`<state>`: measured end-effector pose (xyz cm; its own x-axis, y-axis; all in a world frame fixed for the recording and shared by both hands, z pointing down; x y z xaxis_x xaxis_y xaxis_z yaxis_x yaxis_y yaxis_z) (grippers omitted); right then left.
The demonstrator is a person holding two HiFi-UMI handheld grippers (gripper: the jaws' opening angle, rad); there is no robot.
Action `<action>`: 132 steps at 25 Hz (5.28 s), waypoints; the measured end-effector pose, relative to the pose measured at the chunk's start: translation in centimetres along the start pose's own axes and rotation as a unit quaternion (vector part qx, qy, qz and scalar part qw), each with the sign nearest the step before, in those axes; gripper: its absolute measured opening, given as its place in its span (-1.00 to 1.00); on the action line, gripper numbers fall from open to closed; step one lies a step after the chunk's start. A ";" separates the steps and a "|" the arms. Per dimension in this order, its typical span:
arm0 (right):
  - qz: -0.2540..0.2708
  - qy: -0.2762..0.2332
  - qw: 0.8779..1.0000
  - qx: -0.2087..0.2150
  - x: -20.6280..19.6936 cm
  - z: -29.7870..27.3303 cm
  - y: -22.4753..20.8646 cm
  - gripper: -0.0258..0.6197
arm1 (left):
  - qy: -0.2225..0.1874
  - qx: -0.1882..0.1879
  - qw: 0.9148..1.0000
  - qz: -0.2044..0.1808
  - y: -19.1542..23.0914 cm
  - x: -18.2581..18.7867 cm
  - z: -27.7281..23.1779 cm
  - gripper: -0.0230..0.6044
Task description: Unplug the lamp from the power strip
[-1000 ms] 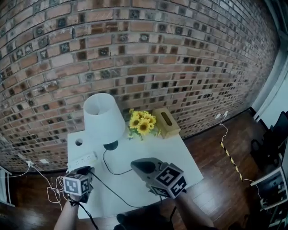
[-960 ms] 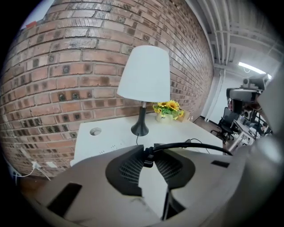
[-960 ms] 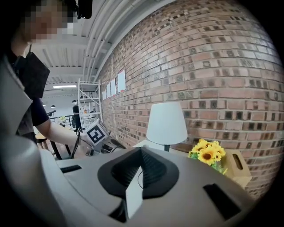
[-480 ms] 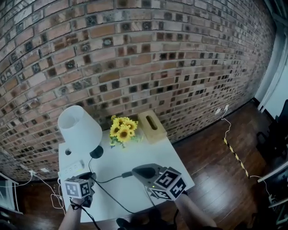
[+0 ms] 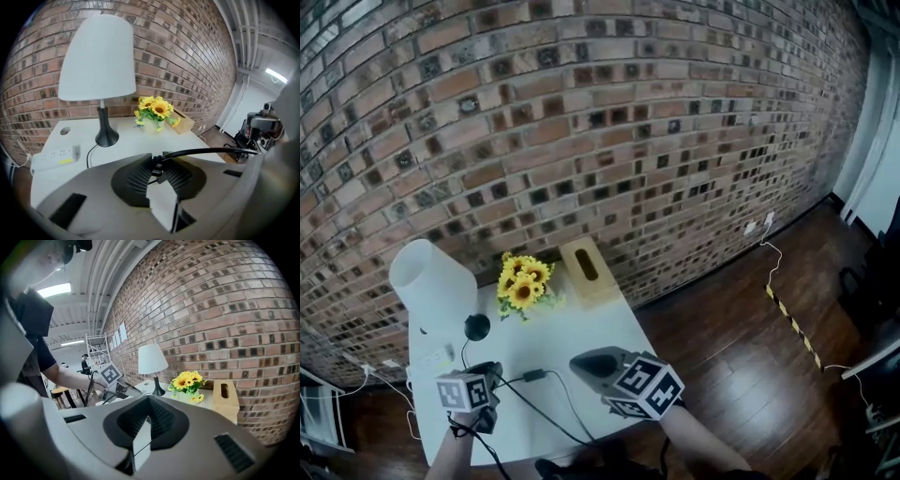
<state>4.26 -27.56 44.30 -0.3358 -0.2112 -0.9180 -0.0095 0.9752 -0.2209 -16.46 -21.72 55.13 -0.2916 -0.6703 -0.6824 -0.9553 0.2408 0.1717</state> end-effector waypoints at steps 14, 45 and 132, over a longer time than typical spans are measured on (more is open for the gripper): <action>-0.021 -0.013 1.000 -0.006 -1.8 5.4 -3.5 -0.92 | 0.007 0.018 0.999 -0.038 -6.2 2.2 -1.6 -0.62; -0.117 0.030 0.979 -0.167 -6.6 8.4 -4.8 -0.92 | 0.087 -0.089 0.963 -0.239 -12.4 4.8 -16.2 -0.60; 0.033 -0.033 0.976 0.215 -0.9 1.1 11.0 -0.92 | -0.154 0.078 0.984 -0.052 -9.9 -0.1 14.7 -0.91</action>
<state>5.46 -16.75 42.32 -0.2606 -0.1666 -0.9510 0.4108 0.8723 -0.2654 -6.23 -13.74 43.10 -0.1403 -0.4587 -0.8774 -0.9529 0.3034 -0.0062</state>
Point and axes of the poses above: the fingertips, and each gripper's own axes: z backward along the fingers, y to its left, x out of its top, the point moved 1 cm from there along z, backward along the fingers, and after that the axes turned 4 degrees about x, right-handed, at the moved point
